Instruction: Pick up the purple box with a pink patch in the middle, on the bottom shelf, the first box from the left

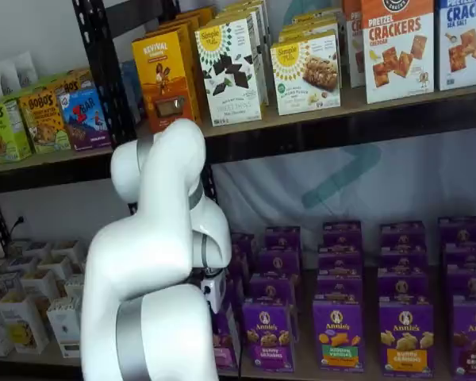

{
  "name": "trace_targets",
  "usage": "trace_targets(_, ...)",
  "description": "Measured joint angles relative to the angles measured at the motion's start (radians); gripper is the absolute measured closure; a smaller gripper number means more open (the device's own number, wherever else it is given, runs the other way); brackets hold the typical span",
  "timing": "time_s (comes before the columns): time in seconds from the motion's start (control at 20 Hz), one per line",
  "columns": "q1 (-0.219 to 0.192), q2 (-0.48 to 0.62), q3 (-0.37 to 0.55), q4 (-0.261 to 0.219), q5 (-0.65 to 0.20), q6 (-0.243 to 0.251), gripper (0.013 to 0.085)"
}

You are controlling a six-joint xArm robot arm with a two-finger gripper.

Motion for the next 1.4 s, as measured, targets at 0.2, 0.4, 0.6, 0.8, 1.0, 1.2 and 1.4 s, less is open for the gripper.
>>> trace_targets(0.2,0.001,-0.008,0.017,0.020,-0.019,-0.019,0.0450)
trace_targets(0.4,0.000,-0.014,0.028,0.020,-0.029,-0.020,0.0490)
trace_targets(0.6,0.000,-0.017,0.034,0.022,-0.031,-0.023,0.0490)
trace_targets(0.8,0.001,-0.021,0.041,0.028,-0.035,-0.028,0.0570)
trace_targets(1.0,0.001,-0.027,0.050,0.031,-0.039,-0.030,0.0610)
trace_targets(1.2,0.001,-0.045,0.073,0.015,-0.045,-0.017,0.0610)
trace_targets(1.4,0.000,-0.084,0.123,-0.015,-0.054,0.010,0.0610)
